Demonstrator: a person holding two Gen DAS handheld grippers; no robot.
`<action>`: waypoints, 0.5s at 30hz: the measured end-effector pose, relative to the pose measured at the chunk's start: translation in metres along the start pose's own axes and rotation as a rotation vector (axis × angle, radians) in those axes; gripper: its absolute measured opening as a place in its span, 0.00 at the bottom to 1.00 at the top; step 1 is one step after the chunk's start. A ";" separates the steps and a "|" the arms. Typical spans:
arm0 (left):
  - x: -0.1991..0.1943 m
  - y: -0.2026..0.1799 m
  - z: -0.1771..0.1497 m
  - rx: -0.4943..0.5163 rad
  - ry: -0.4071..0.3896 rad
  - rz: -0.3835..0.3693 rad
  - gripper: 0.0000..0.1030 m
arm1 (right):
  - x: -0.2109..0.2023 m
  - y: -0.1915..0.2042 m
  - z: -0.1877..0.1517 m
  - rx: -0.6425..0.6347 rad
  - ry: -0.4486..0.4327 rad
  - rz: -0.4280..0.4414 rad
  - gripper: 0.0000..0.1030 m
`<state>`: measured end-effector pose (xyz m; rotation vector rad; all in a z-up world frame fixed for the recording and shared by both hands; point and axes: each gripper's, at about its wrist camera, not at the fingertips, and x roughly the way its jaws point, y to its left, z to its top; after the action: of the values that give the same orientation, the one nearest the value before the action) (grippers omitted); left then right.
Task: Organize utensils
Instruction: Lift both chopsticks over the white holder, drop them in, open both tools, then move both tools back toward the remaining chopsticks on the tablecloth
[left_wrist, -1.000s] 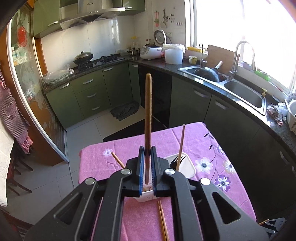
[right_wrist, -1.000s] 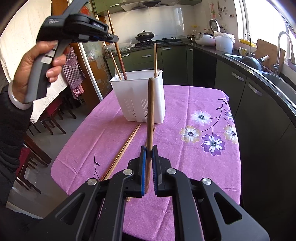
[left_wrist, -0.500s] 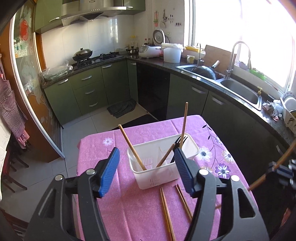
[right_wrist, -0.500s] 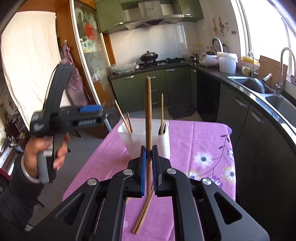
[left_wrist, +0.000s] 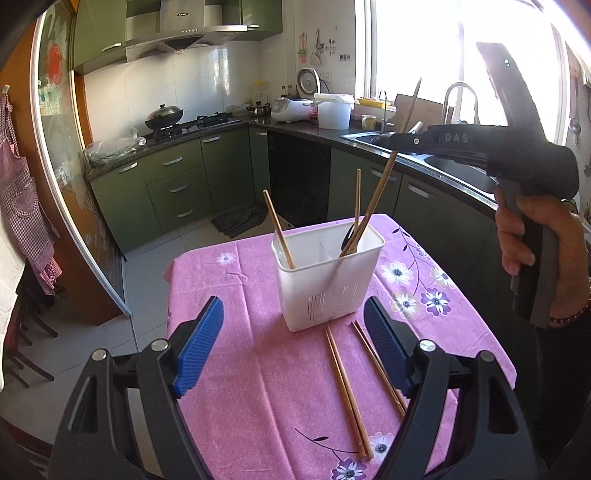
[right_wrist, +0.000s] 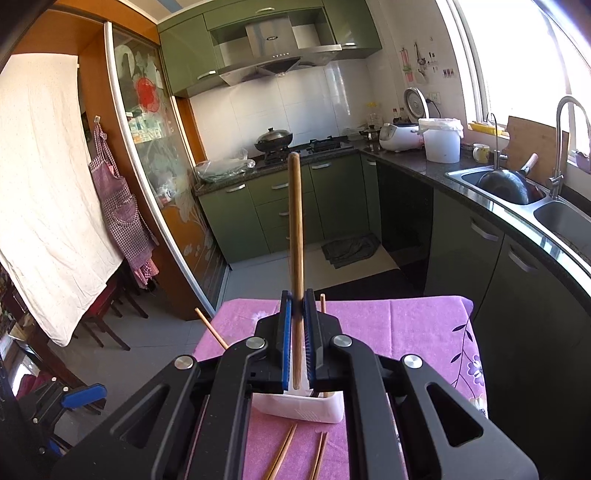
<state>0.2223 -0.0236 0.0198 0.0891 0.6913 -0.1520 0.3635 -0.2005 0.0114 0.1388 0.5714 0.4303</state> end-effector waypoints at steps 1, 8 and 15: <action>0.002 0.004 -0.002 -0.010 0.007 0.000 0.72 | 0.007 0.000 -0.004 -0.002 0.014 -0.003 0.07; 0.016 0.016 -0.013 -0.055 0.062 -0.012 0.72 | 0.035 0.005 -0.020 -0.035 0.088 -0.015 0.08; 0.042 -0.002 -0.026 -0.037 0.159 -0.050 0.72 | -0.022 0.007 -0.037 -0.062 0.035 0.025 0.15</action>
<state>0.2383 -0.0269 -0.0271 0.0487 0.8550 -0.1812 0.3239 -0.2030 -0.0073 0.0795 0.5907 0.4755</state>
